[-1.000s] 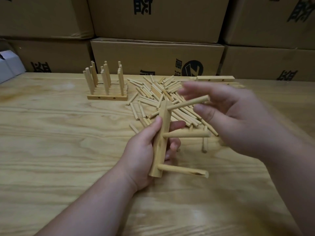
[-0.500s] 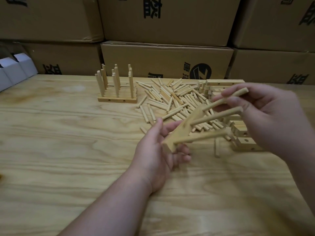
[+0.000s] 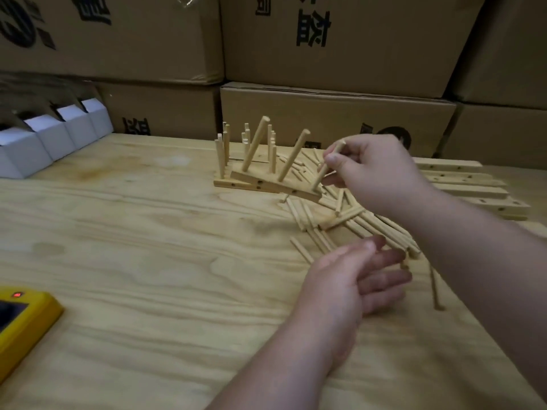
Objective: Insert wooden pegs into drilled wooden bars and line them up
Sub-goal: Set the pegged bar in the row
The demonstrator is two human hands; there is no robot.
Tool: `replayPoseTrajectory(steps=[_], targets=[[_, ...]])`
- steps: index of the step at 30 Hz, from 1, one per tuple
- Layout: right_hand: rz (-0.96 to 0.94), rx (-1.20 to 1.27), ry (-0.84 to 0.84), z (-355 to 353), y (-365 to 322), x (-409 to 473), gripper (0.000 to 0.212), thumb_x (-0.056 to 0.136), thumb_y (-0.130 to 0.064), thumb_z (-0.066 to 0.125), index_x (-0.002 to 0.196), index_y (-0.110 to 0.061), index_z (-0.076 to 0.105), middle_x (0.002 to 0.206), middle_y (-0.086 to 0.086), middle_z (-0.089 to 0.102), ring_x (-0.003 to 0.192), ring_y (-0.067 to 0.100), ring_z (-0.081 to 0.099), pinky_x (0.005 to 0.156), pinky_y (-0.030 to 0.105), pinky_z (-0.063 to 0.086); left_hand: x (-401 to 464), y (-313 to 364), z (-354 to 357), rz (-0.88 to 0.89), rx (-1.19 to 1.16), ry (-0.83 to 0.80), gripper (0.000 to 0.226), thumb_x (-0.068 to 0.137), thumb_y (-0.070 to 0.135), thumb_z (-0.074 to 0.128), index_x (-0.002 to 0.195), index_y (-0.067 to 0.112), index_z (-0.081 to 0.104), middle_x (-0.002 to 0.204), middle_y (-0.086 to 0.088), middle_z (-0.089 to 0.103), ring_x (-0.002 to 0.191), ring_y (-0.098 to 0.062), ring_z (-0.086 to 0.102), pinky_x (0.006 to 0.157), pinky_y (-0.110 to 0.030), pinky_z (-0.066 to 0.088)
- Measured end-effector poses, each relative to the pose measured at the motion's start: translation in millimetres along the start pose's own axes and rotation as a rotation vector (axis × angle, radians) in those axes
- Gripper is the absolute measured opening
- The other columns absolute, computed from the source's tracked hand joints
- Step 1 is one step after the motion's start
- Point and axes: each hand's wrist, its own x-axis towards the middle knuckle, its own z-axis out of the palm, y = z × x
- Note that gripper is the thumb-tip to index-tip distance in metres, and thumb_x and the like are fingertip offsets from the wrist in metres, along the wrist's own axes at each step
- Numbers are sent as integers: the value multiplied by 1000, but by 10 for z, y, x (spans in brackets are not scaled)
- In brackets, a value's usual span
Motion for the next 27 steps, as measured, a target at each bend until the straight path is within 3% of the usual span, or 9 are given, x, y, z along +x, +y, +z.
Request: replayPoseTrajectory(steps=[3, 6, 8, 15, 27], targets=[[-4, -105, -44, 333, -35, 334, 16, 98, -23, 61, 87, -24, 71, 79, -6, 74, 69, 3, 72, 69, 32, 60, -9, -24, -22, 14, 9, -85, 22, 103, 18, 53, 122, 20, 63, 97, -9, 76, 77, -22, 73, 69, -31, 58], [13, -211, -90, 586, 4, 593, 18, 98, -27, 59, 87, -20, 71, 84, 1, 73, 80, 17, 73, 73, 45, 60, -22, -9, -44, 35, 24, -165, 46, 91, 31, 57, 138, 33, 58, 94, -1, 73, 68, -17, 70, 66, -30, 59], [40, -245, -111, 700, 47, 712, 20, 98, -27, 58, 86, -17, 70, 85, 6, 73, 83, 24, 73, 77, 50, 59, -21, 11, -70, 76, 26, -194, 43, 87, 38, 56, 129, 40, 65, 89, 2, 72, 64, -14, 68, 60, -28, 58], [95, -289, -120, 860, 144, 897, 20, 97, -29, 60, 84, -17, 69, 83, 7, 73, 81, 24, 73, 78, 47, 60, 55, -38, -145, 185, 8, -206, 56, 72, 53, 62, 126, 39, 66, 91, -4, 62, 68, -12, 62, 53, -26, 54], [70, -340, -178, 946, 281, 844, 6, 90, -25, 71, 89, -20, 74, 85, -2, 72, 83, 17, 67, 75, 32, 55, 65, -117, -172, 191, 9, -175, 43, 67, 53, 62, 107, 44, 73, 79, 4, 67, 63, -9, 61, 53, -23, 51]])
